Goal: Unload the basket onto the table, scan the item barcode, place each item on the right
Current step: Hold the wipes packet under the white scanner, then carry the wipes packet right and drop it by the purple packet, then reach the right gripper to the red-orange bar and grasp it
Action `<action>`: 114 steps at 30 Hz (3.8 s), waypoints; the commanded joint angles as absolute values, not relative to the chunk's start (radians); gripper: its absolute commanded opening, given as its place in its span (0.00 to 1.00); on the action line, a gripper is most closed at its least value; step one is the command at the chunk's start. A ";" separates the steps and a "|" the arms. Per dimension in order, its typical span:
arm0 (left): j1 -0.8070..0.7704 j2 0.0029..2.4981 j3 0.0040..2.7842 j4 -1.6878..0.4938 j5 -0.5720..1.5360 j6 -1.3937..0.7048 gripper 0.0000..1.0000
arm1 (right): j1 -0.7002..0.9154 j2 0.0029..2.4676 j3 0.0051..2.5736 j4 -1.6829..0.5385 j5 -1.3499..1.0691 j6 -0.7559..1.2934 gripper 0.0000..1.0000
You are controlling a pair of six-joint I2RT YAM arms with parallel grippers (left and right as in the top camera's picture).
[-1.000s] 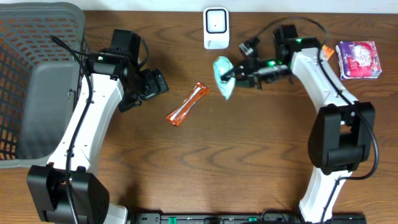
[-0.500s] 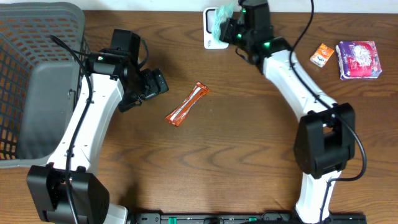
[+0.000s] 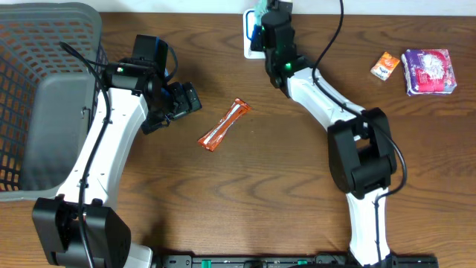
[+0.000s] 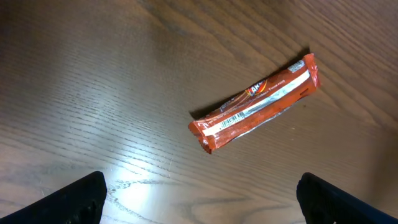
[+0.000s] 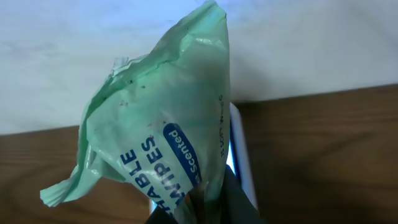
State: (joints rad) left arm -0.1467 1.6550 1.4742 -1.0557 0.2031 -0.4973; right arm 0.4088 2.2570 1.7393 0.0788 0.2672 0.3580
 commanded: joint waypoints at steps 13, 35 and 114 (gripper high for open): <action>-0.145 1.661 1.485 -1.061 0.192 -0.491 0.98 | 0.205 2.154 1.792 -0.097 0.299 0.312 0.01; -0.145 1.661 1.485 -1.061 0.192 -0.491 0.98 | -0.105 2.145 1.786 -0.599 0.250 0.157 0.99; -0.145 1.661 1.485 -1.061 0.193 -0.491 0.98 | 0.519 2.138 1.627 -0.878 0.223 0.725 0.02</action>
